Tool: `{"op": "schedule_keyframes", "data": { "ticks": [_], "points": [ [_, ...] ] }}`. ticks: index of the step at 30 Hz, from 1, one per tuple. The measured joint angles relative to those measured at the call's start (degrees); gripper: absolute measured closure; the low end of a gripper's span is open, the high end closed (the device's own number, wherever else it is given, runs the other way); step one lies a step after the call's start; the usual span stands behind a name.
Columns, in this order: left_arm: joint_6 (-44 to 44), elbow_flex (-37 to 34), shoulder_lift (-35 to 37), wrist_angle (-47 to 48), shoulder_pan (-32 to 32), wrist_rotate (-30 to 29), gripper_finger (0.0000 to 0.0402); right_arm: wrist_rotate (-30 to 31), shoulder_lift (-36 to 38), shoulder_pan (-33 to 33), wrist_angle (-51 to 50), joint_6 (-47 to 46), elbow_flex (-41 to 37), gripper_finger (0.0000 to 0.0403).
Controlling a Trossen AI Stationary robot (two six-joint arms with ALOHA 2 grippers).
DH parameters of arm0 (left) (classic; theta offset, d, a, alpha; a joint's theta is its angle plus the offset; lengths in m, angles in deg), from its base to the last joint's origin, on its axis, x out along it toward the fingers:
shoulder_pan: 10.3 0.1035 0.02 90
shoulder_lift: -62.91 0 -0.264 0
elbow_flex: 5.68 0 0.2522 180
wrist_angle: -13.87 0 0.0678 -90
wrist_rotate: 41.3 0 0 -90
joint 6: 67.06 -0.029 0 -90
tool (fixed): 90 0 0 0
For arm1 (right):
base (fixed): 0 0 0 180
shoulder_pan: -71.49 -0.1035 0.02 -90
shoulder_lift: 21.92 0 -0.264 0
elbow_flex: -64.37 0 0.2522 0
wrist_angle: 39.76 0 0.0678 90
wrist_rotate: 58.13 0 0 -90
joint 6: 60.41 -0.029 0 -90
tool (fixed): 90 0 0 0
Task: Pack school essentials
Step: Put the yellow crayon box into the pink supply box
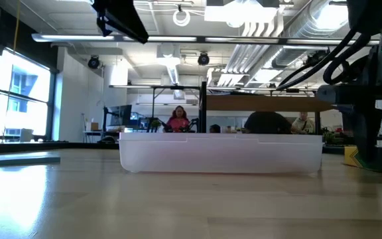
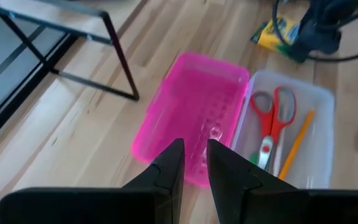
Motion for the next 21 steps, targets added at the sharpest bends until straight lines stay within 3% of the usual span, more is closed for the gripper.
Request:
{"op": "schedule_keyframes", "data": {
  "ticks": [7,21],
  "points": [
    [0.0,-0.01,0.0,-3.63,-0.01,-0.04,0.0342,-0.36,0.0,0.0,-1.26,2.77,0.0,0.0106],
    [-0.27,0.01,0.0,-5.45,-0.01,-0.06,0.0342,5.78,0.02,-0.04,-1.65,10.21,0.95,0.0112]
  ]
}}
